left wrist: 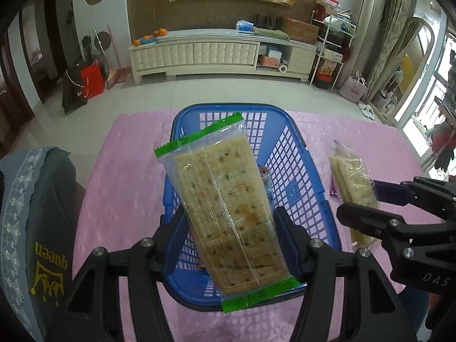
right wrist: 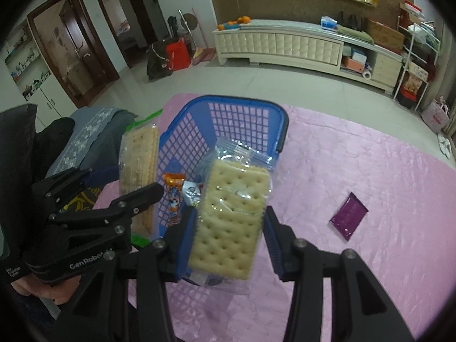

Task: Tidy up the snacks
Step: 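Carry both cracker packs over the blue basket, then open the left tool to drop its cracker pack while the right releases its pack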

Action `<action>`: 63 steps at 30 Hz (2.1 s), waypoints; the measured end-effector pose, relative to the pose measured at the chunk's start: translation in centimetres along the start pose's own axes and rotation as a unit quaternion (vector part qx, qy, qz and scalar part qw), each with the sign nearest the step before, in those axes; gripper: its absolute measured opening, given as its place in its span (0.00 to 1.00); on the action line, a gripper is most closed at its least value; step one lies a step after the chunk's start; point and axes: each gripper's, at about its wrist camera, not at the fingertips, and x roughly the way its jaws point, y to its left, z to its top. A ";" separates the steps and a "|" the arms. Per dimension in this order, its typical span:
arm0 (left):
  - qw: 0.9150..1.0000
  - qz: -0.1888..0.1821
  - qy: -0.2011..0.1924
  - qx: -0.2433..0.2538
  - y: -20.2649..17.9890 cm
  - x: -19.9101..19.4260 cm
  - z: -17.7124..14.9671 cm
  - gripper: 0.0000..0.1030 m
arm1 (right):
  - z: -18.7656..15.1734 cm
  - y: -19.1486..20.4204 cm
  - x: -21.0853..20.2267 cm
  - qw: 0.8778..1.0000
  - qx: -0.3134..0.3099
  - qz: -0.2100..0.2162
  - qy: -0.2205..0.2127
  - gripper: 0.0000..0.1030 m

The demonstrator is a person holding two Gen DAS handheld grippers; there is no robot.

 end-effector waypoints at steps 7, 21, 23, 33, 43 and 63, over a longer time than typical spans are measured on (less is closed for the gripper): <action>0.999 0.006 0.014 0.028 -0.4 1.6 0.1 0.56 | 0.2 0.0 1.2 1.000 0.007 -0.017 0.011 0.49; 0.999 0.007 0.020 0.028 -0.3 -0.1 -0.4 0.66 | 0.1 -0.3 0.0 1.000 0.024 -0.006 0.004 0.50; 0.999 0.011 0.015 0.028 0.0 -0.7 -0.4 0.67 | 0.0 -0.2 0.1 1.000 0.027 0.000 0.006 0.50; 1.000 0.026 0.013 0.013 2.5 -1.5 -0.5 0.72 | 1.2 1.5 1.8 0.999 0.022 0.019 0.016 0.50; 1.000 0.016 0.026 -0.004 4.1 -0.3 -1.2 0.72 | 1.0 2.4 4.4 0.999 0.023 0.011 0.040 0.50; 0.999 0.029 0.026 -0.001 3.4 -1.8 -1.8 0.72 | 0.0 2.8 4.2 0.999 -0.007 0.003 0.033 0.86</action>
